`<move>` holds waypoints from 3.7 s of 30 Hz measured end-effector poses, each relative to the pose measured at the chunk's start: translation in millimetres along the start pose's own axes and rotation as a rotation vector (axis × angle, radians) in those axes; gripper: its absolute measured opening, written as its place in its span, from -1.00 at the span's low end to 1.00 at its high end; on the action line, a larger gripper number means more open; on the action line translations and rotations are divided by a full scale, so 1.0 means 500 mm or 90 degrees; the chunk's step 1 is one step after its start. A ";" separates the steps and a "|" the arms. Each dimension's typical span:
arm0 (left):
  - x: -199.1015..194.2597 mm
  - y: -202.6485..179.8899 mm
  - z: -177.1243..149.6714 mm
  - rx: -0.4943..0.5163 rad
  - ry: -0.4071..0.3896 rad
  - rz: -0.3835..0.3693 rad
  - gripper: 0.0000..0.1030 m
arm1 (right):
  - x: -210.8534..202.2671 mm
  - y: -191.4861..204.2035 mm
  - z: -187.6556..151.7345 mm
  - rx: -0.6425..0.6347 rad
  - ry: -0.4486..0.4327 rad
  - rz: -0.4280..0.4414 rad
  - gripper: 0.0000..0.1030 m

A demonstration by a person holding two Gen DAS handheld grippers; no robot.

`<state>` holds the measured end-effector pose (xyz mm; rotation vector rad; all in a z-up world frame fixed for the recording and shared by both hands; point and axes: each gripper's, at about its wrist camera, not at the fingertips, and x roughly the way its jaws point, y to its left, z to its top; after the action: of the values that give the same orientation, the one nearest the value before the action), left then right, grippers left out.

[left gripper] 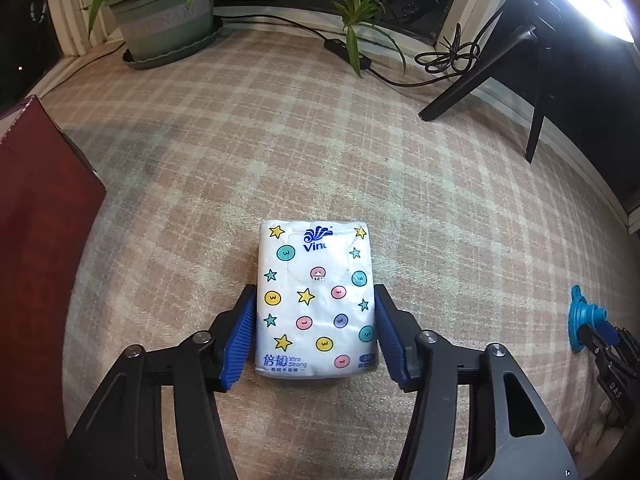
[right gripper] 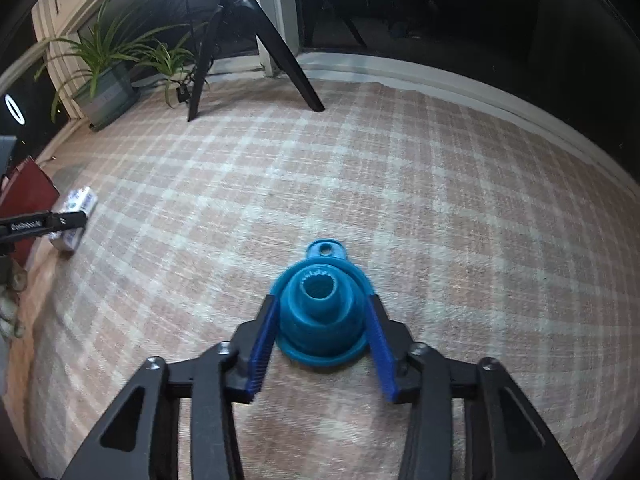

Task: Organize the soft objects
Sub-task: 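Close the left gripper on the tissue pack while the right gripper closes on the funnel, then carry the tissue pack and funnel over the white box with both grippers, then open both grippers to drop the tissue pack and funnel into the box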

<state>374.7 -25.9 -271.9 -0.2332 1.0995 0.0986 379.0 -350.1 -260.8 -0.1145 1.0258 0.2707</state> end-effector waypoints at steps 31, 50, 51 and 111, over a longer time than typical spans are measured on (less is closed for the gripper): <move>-0.220 0.037 -0.088 0.017 -0.085 -0.086 -0.02 | -0.178 0.119 0.011 -0.072 -0.089 0.041 -0.41; -0.418 0.267 -0.164 -0.035 -0.160 -0.067 -0.02 | -0.289 0.429 0.041 -0.196 -0.139 0.153 -0.40; -0.420 0.284 -0.168 -0.043 -0.161 -0.062 -0.02 | -0.290 0.447 0.045 -0.202 -0.139 0.158 -0.40; -0.363 0.535 -0.175 -0.082 -0.108 -0.009 0.28 | -0.049 0.977 0.188 -0.297 -0.005 0.269 0.03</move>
<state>164.7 219.7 -185.0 -0.3424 0.9240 0.1736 310.3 135.9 -175.4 -0.3179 0.9572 0.8931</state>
